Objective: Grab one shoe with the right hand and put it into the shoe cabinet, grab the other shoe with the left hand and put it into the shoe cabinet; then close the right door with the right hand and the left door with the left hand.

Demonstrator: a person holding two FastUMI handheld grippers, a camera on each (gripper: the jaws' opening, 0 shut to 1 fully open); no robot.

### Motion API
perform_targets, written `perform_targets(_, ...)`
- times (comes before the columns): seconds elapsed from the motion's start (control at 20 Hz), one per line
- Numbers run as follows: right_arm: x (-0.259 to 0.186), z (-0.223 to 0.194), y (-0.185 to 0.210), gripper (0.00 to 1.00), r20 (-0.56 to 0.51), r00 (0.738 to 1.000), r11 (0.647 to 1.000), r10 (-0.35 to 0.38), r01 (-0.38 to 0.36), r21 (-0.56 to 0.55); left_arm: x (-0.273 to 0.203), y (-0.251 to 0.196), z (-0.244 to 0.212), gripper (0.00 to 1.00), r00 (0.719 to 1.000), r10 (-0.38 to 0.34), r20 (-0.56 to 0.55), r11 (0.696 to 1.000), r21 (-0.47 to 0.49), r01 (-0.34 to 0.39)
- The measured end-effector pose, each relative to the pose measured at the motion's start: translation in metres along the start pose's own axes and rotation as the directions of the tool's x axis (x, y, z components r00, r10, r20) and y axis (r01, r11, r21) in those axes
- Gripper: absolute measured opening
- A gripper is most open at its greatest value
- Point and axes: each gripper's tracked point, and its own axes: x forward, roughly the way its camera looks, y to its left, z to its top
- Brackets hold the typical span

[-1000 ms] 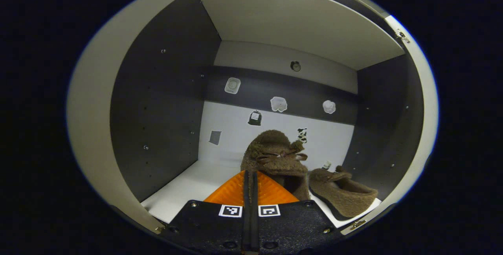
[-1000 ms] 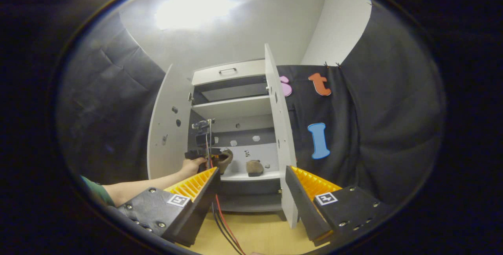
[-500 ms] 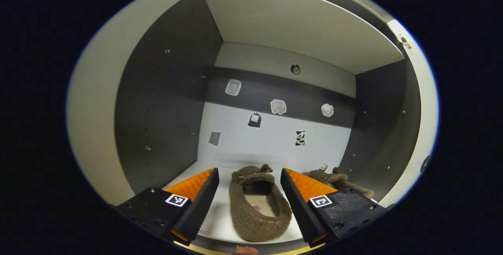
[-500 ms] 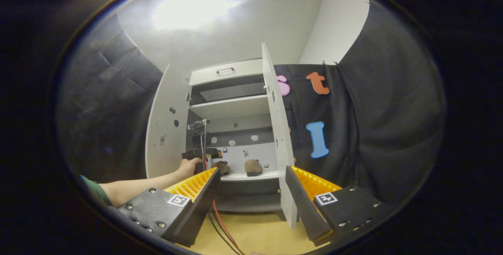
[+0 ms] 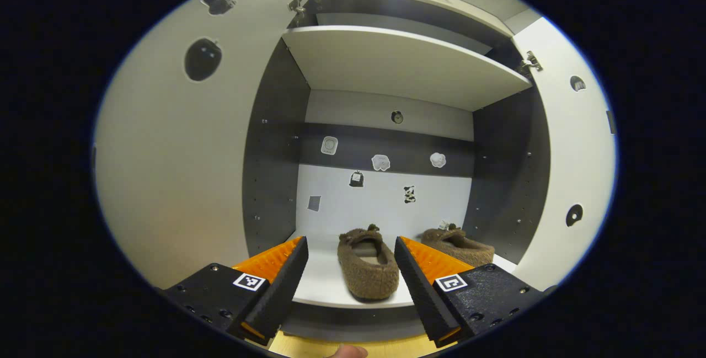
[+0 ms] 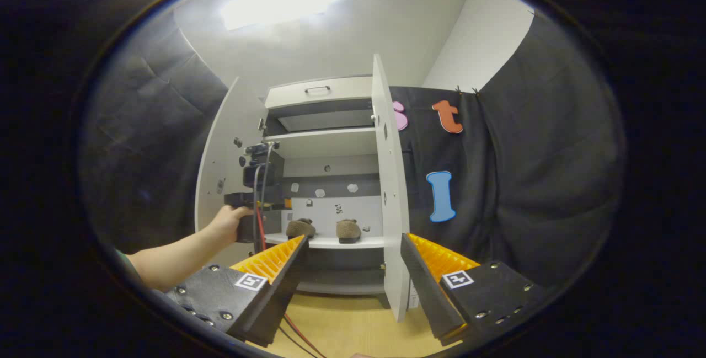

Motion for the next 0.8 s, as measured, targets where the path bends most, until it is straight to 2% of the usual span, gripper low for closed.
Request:
perform_targets(0.1,0.007,0.010,-0.023,0.99,0.010,0.999,0.997,-0.052,0.052,-0.053,-0.030,0.001,-0.004,1.00,1.000,-0.030,0.002,0.999,0.035,0.030)
perform_targets(0.15,0.011,0.012,-0.035,0.99,0.005,0.997,0.993,-0.081,0.081,-0.082,-0.046,0.004,-0.004,0.96,0.999,-0.032,0.014,0.998,0.057,0.031)
perform_targets(0.25,0.021,0.018,-0.058,1.00,0.004,0.994,0.986,-0.113,0.113,-0.125,-0.075,0.005,-0.009,0.96,0.998,-0.053,0.024,0.994,0.100,0.050)
perform_targets(0.4,0.041,0.025,-0.104,0.99,-0.011,0.988,0.978,-0.156,0.153,-0.140,-0.127,-0.001,-0.021,0.96,0.992,-0.121,0.027,0.983,0.143,0.116)
perform_targets(0.5,0.057,0.030,-0.141,0.99,-0.039,0.982,0.975,-0.185,0.178,-0.134,-0.160,0.001,-0.038,0.96,0.990,-0.142,0.006,0.982,0.130,0.140)
perform_targets(0.6,0.078,0.039,-0.167,0.98,-0.053,0.985,0.982,-0.162,0.156,-0.109,-0.185,0.004,-0.055,0.99,0.988,-0.151,-0.023,0.984,0.089,0.152)
perform_targets(0.65,0.092,0.040,-0.178,0.99,-0.068,0.988,0.987,-0.139,0.132,-0.097,-0.196,0.006,-0.062,0.97,0.987,-0.157,-0.030,0.985,0.071,0.159)
perform_targets(0.8,0.133,0.032,-0.222,0.98,-0.144,0.982,0.989,-0.122,0.109,-0.097,-0.223,0.022,-0.078,0.97,0.991,-0.135,-0.022,0.990,0.046,0.136)
